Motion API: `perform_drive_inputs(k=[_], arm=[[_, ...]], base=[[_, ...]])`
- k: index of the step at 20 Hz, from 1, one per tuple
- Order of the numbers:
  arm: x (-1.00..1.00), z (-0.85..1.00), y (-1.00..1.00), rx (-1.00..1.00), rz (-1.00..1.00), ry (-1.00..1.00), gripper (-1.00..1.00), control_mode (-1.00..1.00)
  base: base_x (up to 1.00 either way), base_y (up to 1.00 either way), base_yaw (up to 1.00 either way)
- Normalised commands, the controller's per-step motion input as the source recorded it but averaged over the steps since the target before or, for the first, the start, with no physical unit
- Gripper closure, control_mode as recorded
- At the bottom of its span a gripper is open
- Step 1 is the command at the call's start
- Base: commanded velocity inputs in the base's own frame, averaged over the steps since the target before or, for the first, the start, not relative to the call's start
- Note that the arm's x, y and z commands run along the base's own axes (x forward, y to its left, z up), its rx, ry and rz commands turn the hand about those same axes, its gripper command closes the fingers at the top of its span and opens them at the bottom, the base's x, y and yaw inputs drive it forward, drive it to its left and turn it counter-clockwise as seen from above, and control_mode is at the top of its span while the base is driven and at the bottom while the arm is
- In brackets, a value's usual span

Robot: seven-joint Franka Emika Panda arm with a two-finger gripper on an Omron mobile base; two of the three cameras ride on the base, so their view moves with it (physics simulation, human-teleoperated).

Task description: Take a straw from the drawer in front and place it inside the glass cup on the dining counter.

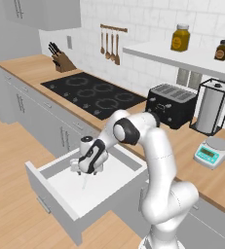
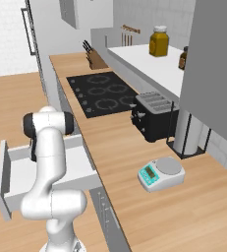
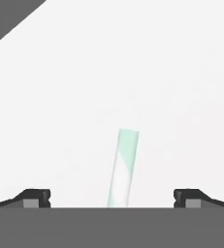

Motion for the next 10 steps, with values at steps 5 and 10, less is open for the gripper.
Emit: perform_drive_inputs(k=[5, 10], arm=[[0.05, -0.34, 0.06, -0.03, -0.04, 0.0, 1.0, -1.0], [-0.06, -0.25, 0.06, -0.04, -0.01, 0.0, 1.0, -1.0]], base=[[0.0, 0.0, 0.0], [0.0, 0.0, 0.0]])
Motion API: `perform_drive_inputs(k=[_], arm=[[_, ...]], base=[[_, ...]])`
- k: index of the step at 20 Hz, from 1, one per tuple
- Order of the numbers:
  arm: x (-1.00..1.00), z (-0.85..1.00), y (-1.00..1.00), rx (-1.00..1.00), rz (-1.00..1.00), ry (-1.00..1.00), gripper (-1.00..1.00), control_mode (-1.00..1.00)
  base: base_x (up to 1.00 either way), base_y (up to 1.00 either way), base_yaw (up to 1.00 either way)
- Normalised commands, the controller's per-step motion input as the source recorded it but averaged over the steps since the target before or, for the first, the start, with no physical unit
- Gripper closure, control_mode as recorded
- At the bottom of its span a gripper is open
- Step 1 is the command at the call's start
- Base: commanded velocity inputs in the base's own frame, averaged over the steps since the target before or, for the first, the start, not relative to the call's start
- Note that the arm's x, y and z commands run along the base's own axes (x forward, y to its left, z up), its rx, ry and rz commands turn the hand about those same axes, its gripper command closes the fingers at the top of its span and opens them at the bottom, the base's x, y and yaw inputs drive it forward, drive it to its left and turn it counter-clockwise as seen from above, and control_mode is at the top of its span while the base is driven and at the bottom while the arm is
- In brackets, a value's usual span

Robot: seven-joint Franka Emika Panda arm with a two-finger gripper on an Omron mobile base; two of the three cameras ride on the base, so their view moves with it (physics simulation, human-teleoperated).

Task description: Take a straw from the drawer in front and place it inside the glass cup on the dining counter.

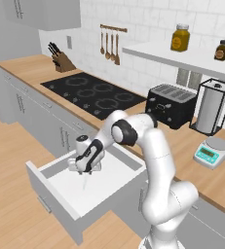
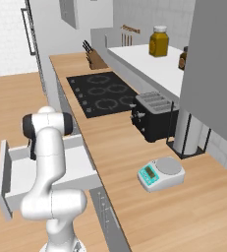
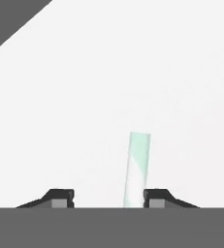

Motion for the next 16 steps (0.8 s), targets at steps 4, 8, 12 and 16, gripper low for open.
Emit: perform_drive_inputs(k=[4, 8, 12, 16], arm=[[-0.07, -0.21, 0.0, -0.01, 0.0, 0.0, 1.0, -1.0], [-0.01, -0.22, 0.0, 0.0, 0.0, 0.0, 1.0, -1.0], [-0.03, -0.2, 0.0, 0.0, 0.0, 0.0, 1.0, -1.0], [-0.17, -0.16, -0.01, -0.01, 0.0, -0.04, 1.0, -1.0]], base=[[0.0, 0.0, 0.0], [0.0, 0.0, 0.0], [0.0, 0.0, 0.0], [0.0, 0.0, 0.0]])
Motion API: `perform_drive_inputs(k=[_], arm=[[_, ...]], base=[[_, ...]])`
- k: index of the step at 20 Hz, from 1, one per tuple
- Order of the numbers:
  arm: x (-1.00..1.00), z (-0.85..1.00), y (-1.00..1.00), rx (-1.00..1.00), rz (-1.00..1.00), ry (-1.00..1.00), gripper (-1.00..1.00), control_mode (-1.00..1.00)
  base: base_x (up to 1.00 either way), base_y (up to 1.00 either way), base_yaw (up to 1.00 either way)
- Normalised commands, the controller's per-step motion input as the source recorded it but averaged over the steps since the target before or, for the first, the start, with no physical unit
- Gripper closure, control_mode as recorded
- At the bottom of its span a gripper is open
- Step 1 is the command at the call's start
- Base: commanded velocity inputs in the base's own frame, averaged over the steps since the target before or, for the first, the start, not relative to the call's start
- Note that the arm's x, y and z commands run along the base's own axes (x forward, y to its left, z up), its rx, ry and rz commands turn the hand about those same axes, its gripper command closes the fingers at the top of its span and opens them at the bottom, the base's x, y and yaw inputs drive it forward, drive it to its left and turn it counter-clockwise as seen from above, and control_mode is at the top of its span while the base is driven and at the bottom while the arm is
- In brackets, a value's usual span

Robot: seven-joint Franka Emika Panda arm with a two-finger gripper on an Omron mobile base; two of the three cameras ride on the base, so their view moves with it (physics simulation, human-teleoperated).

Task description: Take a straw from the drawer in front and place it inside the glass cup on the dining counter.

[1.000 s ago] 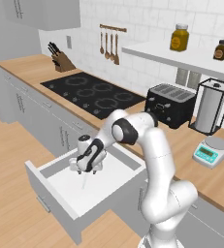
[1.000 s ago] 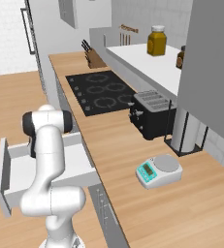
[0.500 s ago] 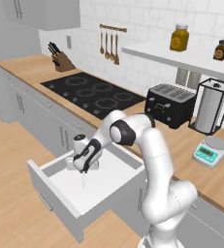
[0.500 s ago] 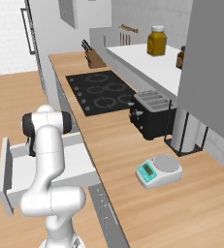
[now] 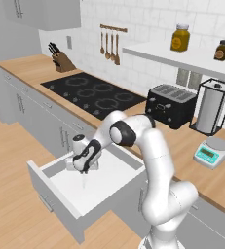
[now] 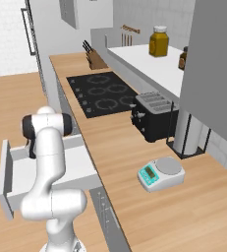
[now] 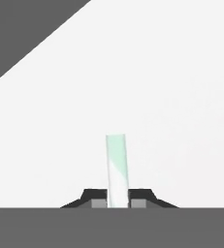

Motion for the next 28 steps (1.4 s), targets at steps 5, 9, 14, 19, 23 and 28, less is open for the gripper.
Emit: perform_drive_inputs(k=[5, 9, 14, 19, 23, 28], arm=[[-0.47, 0.77, -0.21, 0.06, 0.0, -0.23, 1.0, -1.0], [-0.23, 1.0, -0.32, 0.12, 0.0, -0.22, 1.0, -1.0], [-0.02, 1.0, -0.26, 0.11, 0.0, -0.1, 1.0, -1.0], [0.03, 1.0, -0.02, 0.08, 0.0, -0.01, 1.0, -1.0], [0.17, 1.0, 0.0, 0.01, 0.0, 0.0, 1.0, -1.0], [0.21, 1.0, 0.0, 0.0, 0.0, 0.01, 1.0, -1.0]], base=[[0.0, 0.0, 0.0], [0.0, 0.0, 0.0], [0.0, 0.0, 0.0], [0.0, 0.0, 0.0], [0.0, 0.0, 0.0], [0.0, 0.0, 0.0]])
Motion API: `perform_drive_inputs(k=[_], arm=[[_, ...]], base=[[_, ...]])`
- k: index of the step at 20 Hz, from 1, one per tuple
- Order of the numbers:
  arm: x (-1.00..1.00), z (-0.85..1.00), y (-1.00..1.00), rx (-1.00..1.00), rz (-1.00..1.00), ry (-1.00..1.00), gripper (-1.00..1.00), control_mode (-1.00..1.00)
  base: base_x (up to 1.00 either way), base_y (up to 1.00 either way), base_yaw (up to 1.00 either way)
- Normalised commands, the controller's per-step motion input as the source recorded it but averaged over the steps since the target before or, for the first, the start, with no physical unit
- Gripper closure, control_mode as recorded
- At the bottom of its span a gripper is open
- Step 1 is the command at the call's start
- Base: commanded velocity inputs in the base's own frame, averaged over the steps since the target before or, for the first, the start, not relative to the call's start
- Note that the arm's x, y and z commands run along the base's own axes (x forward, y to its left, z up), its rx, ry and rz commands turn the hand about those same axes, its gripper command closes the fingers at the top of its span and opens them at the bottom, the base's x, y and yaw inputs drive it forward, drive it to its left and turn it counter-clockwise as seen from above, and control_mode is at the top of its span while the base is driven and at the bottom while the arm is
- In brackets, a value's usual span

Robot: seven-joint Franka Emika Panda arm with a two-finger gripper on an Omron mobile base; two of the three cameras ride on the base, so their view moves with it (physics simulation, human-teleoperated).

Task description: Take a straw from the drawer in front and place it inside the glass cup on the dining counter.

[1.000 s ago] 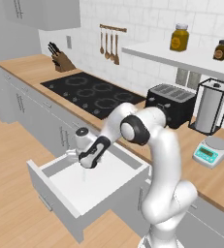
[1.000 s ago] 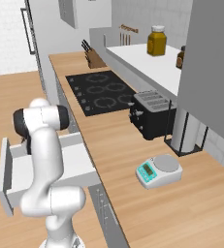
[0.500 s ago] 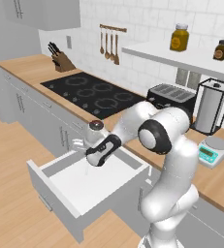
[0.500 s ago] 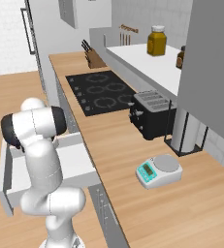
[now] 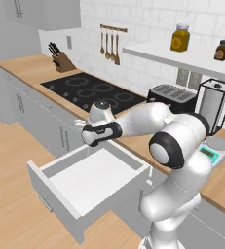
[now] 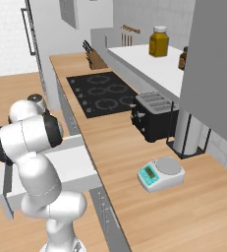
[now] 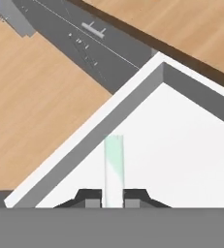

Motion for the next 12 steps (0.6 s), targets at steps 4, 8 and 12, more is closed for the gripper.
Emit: perform_drive_inputs(k=[4, 8, 12], arm=[[0.05, 1.0, -0.12, -0.06, 0.01, 0.02, 1.0, -1.0], [0.0, 1.0, -0.39, -0.15, 0.08, 0.02, 1.0, -1.0], [-0.09, 1.0, -0.55, -0.15, 0.14, 0.0, 1.0, -1.0]], base=[[0.0, 0.0, 0.0], [0.0, 0.0, 0.0], [0.0, 0.0, 0.0]])
